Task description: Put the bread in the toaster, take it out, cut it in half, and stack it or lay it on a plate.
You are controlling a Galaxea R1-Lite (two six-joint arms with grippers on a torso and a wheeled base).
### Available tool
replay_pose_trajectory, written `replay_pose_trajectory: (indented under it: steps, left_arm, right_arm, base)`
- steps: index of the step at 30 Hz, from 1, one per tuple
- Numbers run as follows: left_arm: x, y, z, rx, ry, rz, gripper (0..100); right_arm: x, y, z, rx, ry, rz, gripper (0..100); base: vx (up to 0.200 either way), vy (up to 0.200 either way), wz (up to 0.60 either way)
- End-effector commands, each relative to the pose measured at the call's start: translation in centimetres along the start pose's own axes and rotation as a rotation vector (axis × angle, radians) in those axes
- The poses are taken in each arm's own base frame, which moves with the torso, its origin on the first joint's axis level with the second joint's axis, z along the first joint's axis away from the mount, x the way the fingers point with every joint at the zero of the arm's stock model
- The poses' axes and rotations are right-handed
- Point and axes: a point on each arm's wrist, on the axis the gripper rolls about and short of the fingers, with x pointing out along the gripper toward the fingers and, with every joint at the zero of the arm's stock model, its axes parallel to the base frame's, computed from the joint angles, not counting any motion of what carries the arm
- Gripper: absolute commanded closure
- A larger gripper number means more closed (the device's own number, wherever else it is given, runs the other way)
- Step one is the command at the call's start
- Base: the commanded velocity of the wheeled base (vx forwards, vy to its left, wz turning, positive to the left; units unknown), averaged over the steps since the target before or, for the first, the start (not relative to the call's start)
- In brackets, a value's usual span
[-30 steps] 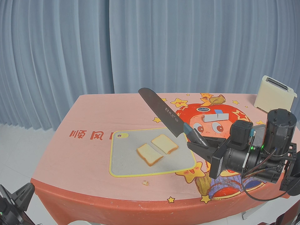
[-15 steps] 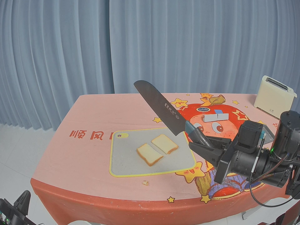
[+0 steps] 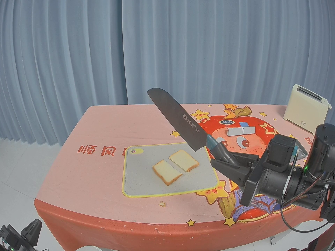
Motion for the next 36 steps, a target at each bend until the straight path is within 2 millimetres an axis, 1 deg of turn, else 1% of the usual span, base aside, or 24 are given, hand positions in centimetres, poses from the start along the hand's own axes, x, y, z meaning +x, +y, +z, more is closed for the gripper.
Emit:
replay_pose_trajectory:
  steps: [1,3,5,8,15,20,25,29,36]
  left_arm:
    - [0.1,0.0,-0.4,-0.021,0.016,0.098,100]
    - [0.0,-0.1,-0.4,-0.026,0.004,0.165,100]
    - [-0.1,-0.2,-0.5,-0.028,-0.017,0.196,100]
    - [-0.6,-0.3,-0.7,0.002,-0.086,0.172,100]
    - [-0.6,-0.3,-0.7,0.018,-0.089,0.162,100]
    - [-0.6,-0.3,-0.6,-0.016,-0.095,0.170,100]
    - [-0.6,-0.3,-0.6,-0.013,-0.095,0.170,100]
    - [-0.6,-0.3,-0.6,-0.013,-0.095,0.170,100]
    - [-0.6,-0.3,-0.6,-0.013,-0.095,0.170,100]
  right_arm:
    - [0.1,0.0,0.0,-0.001,0.001,0.001,100]
    - [0.1,0.1,-0.1,0.000,0.003,0.004,100]
    - [0.1,0.3,-0.2,-0.001,0.007,0.010,100]
    - [0.1,0.4,-0.3,-0.002,0.012,0.014,100]
    - [0.1,0.4,-0.4,-0.004,0.017,0.015,100]
    - [0.1,0.4,-0.4,-0.004,0.017,0.015,100]
    - [0.1,0.8,-0.4,-0.003,0.015,0.033,100]
    - [0.2,0.5,-0.2,0.006,0.006,0.019,100]
    - [0.4,0.4,-1.0,0.005,0.042,0.007,100]
  base:
    - [0.000,0.000,0.00]
    - [0.000,0.000,0.00]
    - [0.000,0.000,0.00]
    - [0.000,0.000,0.00]
    - [0.000,0.000,0.00]
    - [0.000,0.000,0.00]
    - [0.000,0.000,0.00]
    - [0.000,0.000,0.00]
    - [0.000,0.000,0.00]
